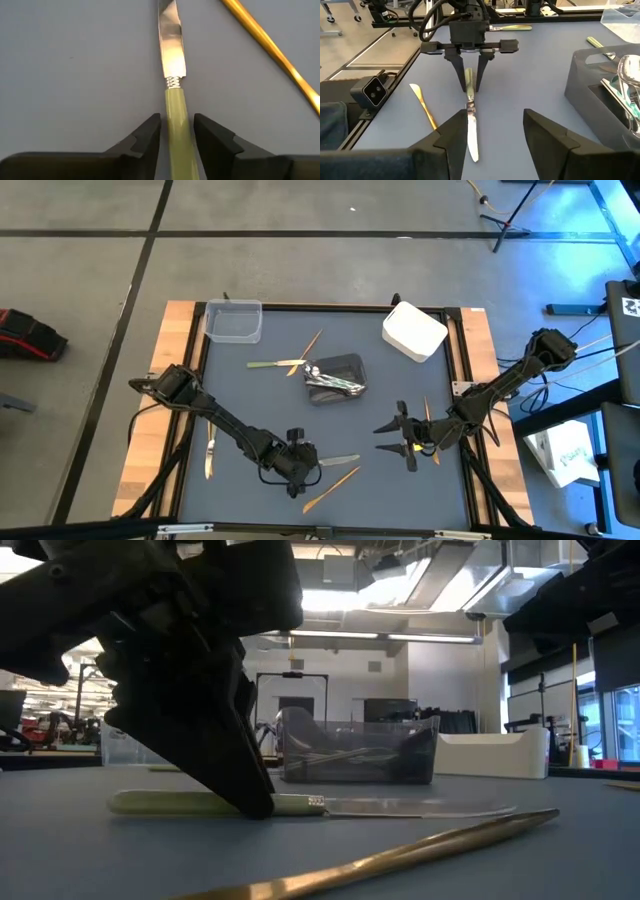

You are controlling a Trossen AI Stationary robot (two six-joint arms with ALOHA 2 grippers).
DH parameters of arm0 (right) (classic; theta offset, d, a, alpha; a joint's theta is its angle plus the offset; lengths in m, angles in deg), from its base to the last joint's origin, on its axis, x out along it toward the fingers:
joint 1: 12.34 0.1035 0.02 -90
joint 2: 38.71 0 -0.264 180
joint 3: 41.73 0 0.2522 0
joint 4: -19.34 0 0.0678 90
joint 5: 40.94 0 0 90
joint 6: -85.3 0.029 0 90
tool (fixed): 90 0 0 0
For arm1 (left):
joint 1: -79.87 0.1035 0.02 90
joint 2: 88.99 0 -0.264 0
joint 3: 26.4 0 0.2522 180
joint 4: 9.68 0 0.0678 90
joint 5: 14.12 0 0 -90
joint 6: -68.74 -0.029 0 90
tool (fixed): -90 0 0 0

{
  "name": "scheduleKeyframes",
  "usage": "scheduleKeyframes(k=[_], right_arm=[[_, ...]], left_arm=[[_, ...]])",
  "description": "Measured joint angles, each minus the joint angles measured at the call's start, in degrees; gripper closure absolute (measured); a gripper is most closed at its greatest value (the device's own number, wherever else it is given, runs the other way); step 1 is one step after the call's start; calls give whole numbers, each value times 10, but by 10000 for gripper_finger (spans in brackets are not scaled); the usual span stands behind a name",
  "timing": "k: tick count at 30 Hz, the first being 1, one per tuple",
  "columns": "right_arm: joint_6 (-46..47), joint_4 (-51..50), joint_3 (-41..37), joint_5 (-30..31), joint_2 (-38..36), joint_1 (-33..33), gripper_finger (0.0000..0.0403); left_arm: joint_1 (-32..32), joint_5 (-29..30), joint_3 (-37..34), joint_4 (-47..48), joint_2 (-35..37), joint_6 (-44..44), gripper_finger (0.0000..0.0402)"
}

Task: Sort silverware by color (type)
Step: Put the bottom green table knife into the transparent bin

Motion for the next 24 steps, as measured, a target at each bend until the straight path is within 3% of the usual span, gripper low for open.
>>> scheduleKeyframes(k=[7, 14, 24], right_arm=[[2, -10, 0, 0, 0, 0, 224], [2, -11, 0, 11, 0, 0, 224], [0, -10, 0, 30, 0, 0, 224]], left_arm=[[0, 4, 1, 4, -14, -4, 285], [0, 9, 1, 11, -15, -22, 358], [-5, 24, 0, 9, -5, -34, 351]])
